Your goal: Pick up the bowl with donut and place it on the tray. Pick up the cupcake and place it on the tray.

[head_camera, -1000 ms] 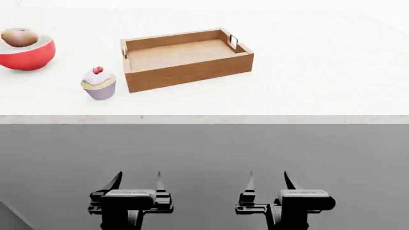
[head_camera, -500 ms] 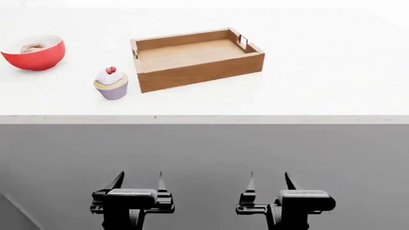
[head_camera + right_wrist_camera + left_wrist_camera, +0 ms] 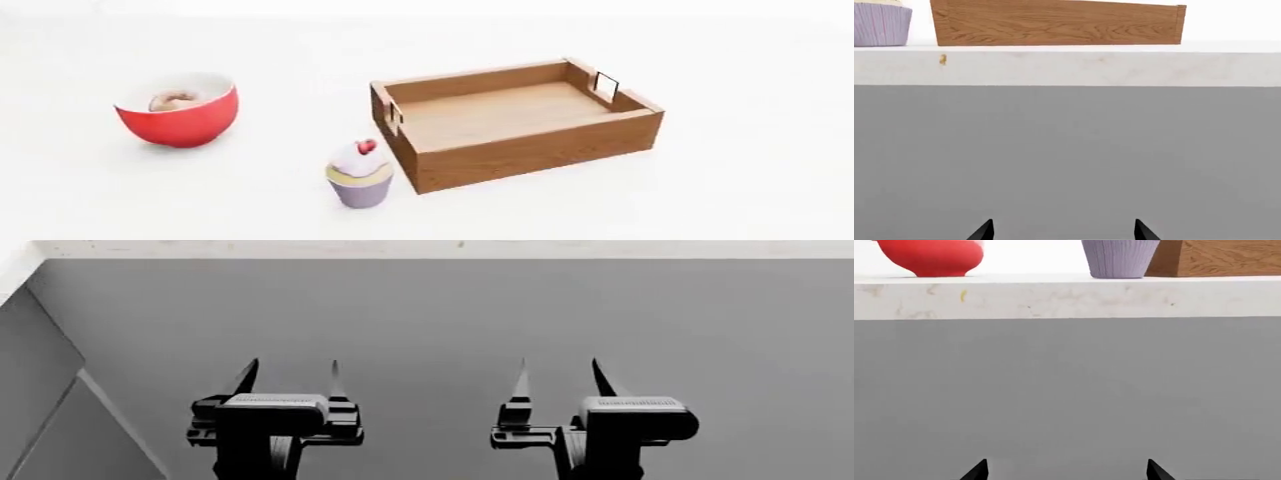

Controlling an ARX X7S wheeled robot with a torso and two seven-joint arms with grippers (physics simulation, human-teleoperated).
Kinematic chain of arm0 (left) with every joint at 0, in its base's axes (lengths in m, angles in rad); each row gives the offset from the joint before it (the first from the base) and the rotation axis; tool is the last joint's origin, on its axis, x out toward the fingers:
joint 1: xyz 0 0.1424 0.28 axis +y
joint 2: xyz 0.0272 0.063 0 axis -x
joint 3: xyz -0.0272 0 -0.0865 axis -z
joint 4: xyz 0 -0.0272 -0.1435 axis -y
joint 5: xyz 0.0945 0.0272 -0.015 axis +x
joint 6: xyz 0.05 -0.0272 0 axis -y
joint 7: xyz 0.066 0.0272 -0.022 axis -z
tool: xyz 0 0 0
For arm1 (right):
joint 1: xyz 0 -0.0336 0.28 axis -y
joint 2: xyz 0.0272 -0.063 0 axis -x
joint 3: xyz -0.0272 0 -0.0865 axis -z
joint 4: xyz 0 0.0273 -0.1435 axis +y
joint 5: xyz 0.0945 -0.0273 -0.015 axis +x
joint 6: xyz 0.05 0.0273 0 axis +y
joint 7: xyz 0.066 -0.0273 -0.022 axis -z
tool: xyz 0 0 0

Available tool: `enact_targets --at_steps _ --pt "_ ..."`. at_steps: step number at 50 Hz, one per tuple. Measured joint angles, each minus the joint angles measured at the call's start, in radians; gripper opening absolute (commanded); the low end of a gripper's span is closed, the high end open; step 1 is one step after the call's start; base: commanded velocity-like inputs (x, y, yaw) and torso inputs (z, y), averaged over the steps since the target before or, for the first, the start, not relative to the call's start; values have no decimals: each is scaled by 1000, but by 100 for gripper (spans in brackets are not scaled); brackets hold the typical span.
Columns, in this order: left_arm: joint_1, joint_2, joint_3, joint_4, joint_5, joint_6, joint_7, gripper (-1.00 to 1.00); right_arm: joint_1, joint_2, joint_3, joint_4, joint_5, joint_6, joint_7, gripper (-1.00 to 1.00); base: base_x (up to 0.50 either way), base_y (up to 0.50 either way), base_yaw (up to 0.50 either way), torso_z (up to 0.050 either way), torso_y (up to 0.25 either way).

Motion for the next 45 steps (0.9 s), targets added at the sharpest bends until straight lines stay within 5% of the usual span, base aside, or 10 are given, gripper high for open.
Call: enact_targets --at_steps 23,34,45 --pt "-2 -22 25 1 -24 3 -28 100 4 22 -29 2 21 -4 26 100 0 482 0 0 0" --pt "-2 -31 34 0 -34 10 -39 100 5 30 -38 3 31 -7 38 100 0 25 0 0 0" --pt "2 -37 38 2 -47 36 -49 100 5 38 -45 2 42 -9 48 100 0 0 0 50 0"
